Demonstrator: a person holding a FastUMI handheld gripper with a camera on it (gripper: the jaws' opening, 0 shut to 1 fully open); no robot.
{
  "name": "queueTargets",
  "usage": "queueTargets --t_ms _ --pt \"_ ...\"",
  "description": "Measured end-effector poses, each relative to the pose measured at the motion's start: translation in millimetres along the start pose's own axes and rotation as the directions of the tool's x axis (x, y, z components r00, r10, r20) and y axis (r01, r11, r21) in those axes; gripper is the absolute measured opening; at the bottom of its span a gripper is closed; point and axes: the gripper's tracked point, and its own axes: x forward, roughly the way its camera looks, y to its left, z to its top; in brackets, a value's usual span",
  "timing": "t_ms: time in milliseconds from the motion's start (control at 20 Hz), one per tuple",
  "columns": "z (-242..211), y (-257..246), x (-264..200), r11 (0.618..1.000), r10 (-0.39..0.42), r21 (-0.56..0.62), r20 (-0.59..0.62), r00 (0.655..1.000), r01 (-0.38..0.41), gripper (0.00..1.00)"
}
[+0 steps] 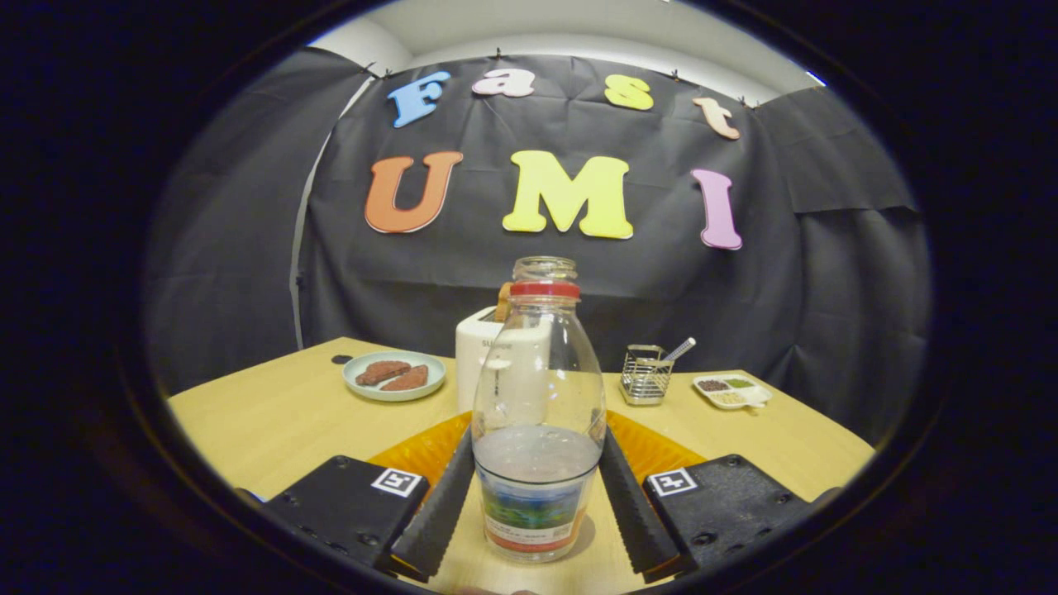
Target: Take the bottle from table, then pour the juice into the cup, finally place the bottle on the coaster
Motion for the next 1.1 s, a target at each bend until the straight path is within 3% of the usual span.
queueTargets --t_ms 400,700,1100 --pt "-4 -1 11 0.999 0.021 0.024 0.049 0.999 -0.022 0.84" --pt "-7 2 -13 1.0 0.015 -0.026 0.065 0.998 -0.013 0.82" --pt "-8 -2 -30 1.0 0.012 0.019 0.053 0.999 -0.013 0.79"
